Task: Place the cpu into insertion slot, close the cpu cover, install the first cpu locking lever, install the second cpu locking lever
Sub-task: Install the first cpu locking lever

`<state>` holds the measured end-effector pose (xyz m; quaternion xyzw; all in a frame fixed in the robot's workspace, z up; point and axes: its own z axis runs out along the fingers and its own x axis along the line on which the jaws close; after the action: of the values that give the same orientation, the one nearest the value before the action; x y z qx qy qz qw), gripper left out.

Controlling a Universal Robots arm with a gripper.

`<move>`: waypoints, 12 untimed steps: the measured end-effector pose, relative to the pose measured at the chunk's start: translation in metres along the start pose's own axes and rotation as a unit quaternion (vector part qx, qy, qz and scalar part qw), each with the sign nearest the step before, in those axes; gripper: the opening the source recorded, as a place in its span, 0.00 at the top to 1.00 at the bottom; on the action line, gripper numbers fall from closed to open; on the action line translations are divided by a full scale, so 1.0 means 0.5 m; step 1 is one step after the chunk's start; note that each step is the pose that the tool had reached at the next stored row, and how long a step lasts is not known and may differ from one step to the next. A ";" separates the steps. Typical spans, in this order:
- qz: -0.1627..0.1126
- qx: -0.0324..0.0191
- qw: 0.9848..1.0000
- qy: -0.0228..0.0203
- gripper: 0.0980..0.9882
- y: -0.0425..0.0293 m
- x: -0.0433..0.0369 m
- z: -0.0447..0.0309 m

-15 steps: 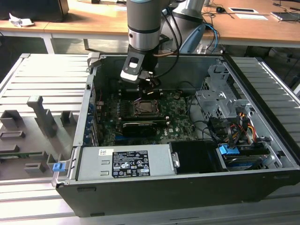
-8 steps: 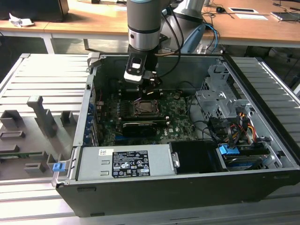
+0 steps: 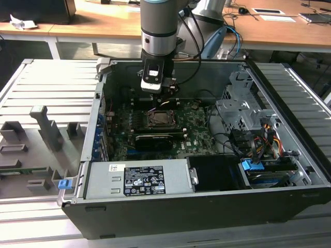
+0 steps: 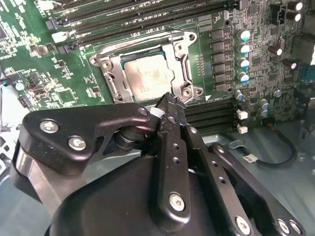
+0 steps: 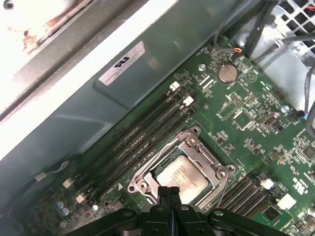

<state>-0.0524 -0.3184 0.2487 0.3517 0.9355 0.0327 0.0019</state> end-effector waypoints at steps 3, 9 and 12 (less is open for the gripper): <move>-0.047 0.001 0.999 0.003 0.99 0.000 0.001 0.000; -0.124 0.002 0.992 0.008 0.99 -0.001 0.001 0.000; -0.161 0.003 0.987 0.010 0.99 -0.001 0.002 0.000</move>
<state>-0.0535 -0.3184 0.2486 0.1966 0.9799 0.0326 -0.0034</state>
